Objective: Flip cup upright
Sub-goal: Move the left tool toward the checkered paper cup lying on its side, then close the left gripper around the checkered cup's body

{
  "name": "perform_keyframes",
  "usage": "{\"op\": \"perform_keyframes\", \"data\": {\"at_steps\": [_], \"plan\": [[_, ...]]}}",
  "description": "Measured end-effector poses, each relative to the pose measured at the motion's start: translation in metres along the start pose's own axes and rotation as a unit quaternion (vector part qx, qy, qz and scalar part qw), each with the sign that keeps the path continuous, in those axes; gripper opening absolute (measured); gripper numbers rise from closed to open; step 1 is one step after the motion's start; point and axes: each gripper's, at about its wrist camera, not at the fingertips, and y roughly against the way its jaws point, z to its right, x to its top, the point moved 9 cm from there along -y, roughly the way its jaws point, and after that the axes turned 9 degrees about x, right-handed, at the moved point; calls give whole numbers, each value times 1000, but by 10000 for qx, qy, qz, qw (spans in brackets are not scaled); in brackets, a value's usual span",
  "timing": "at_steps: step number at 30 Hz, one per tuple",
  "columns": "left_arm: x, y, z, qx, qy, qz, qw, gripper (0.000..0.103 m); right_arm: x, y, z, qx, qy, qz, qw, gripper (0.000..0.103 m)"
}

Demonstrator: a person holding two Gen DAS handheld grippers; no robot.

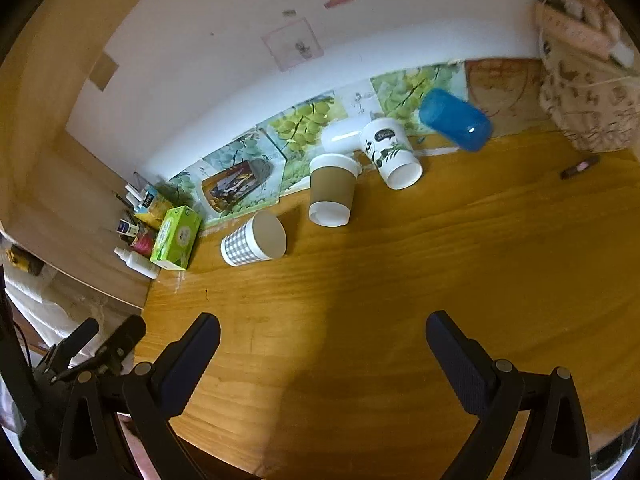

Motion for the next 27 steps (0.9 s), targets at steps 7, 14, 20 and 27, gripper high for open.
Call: {"op": "perform_keyframes", "data": {"at_steps": [7,14,20,27], "plan": [[14,-38,23,423,-1532,310,9868,103,4,-41,22,667,-699,-494,9941,103],[25,-82,46,434,-2713,733,9587,103,2,-62,28,907,-1138,-592,9876,103],[38,-110,60,368,-3355,1228,9333,103,-3,-73,29,948,-1526,-561,9821,103],[41,-138,80,-54,-3857,1279,9137,103,-13,-72,32,712,-1791,-416,9804,103]]}}
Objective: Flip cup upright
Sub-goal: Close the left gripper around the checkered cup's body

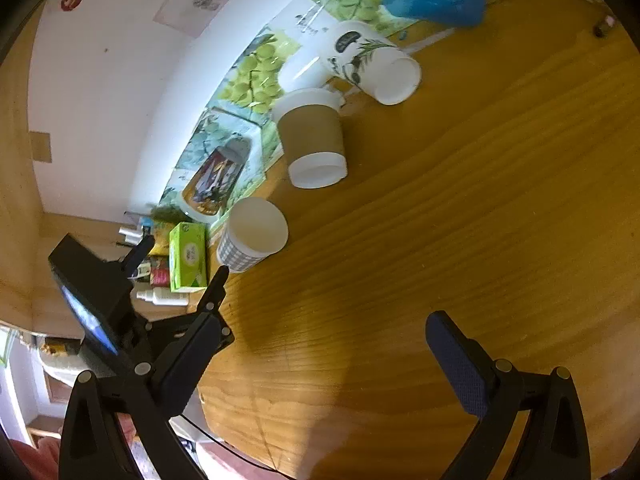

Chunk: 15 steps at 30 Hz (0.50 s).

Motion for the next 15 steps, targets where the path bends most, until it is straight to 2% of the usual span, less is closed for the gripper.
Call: {"op": "perform_keyframes", "data": {"at_steps": [6,10,13,15], "plan": [[1,-16,16,-480,-254,63,9985,100,-5,-1,0,-166,-60,173,9997,103],[3,-24,26,-783,-381,78,9962,90,-9,-3,-2,-241,-51,237,9994,103],[3,-27,32,-1002,-369,52,9943,89,-12,-4,-4,-317,-24,270,9991,103],[4,-28,35,-1116,-359,68,9931,77,-14,-5,-7,-342,-20,288,9990,103]]}}
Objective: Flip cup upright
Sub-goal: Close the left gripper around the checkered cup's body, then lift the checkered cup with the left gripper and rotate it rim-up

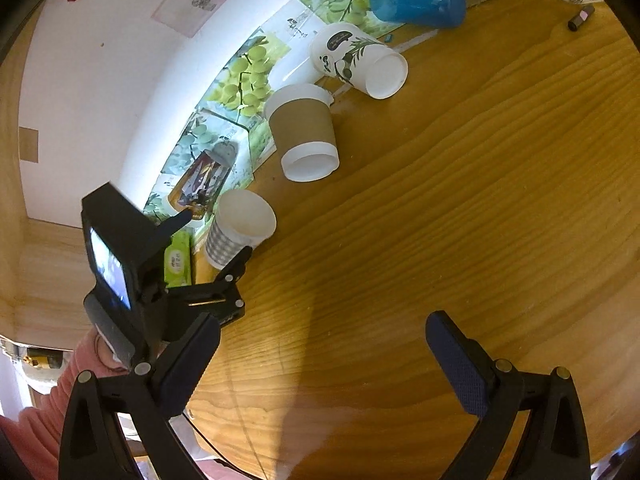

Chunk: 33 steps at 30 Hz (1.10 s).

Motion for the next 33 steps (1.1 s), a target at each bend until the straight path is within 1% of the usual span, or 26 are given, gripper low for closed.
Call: {"op": "perform_keyframes", "data": {"at_steps": [1,2,6,10,14,18,20,21,24,26,27,30,33], "plan": [[0,-2,2,-68,0,-53,10000,66,-1,-1,-2,-23,1,15,10000,103],[0,-3,0,25,15,-52,10000,65,-1,-1,-3,-45,4,29,10000,103],[0,-1,-1,-129,132,-24,9998,64,-5,0,-6,-139,9,82,9999,103],[-1,5,1,-492,286,-80,9984,64,-9,3,-7,-237,12,147,9996,103],[-5,13,8,-671,450,-175,9966,63,-15,7,-7,-360,-30,214,9991,103],[-10,25,17,-1064,750,-361,9908,63,-22,15,-8,-460,-70,288,9985,103],[-14,33,24,-1323,1010,-494,9848,63,-27,21,-7,-494,-100,321,9982,103],[-17,37,27,-1453,1186,-587,9805,63,-28,23,-7,-500,-114,337,9981,103],[-25,48,35,-1681,1566,-773,9702,62,-32,30,-5,-527,-141,361,9979,103],[-29,58,43,-1844,1897,-877,9604,62,-33,36,-4,-548,-111,380,9977,103],[-31,63,47,-1929,2066,-924,9548,62,-34,39,-2,-552,-84,385,9977,103],[-34,81,64,-2222,2604,-1092,9332,62,-34,49,3,-571,-32,406,9975,103],[-30,96,85,-2508,3091,-1210,9093,60,-32,64,12,-568,52,437,9974,103]]}}
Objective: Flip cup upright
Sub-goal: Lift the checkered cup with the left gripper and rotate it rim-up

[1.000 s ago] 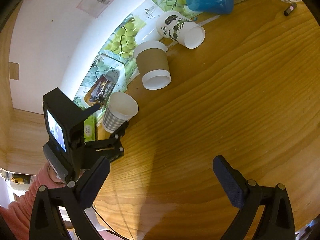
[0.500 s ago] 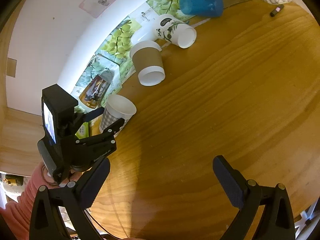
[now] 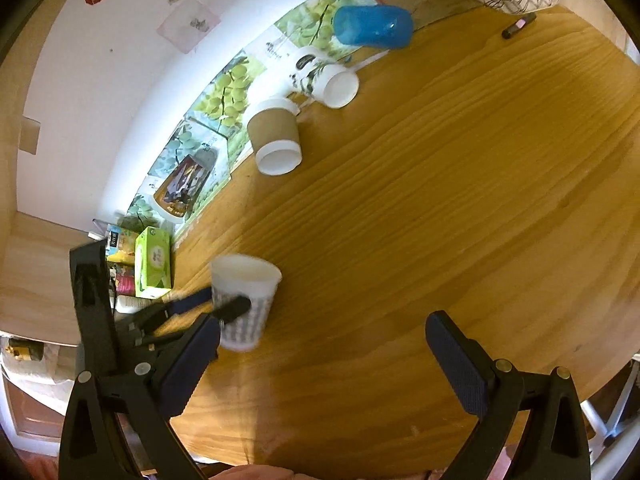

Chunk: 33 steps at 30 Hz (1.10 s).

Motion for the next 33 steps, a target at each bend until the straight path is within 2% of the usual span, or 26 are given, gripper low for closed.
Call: {"op": "perform_keyframes", "data": {"at_steps": [6,7,10,19,22,27,33], "plan": [[-10,-4,53,-569,849,-160,9946,54,3,32,27,9,149,-20,9999,103],[-10,-5,63,-615,919,-142,9938,45,3,35,30,13,154,-25,9999,103],[-4,-4,83,-674,1052,-24,9922,39,6,49,48,-5,181,-57,9998,103],[-5,-8,107,-880,1652,46,9823,39,9,71,80,-53,371,-247,9990,103],[-7,-5,110,-842,1735,112,9812,39,11,71,83,-18,495,-349,9982,103],[-9,4,105,-648,1820,309,9807,40,12,69,80,46,694,-464,9965,103],[-15,18,91,-184,1879,610,9801,63,11,59,74,55,965,-606,9935,103]]}}
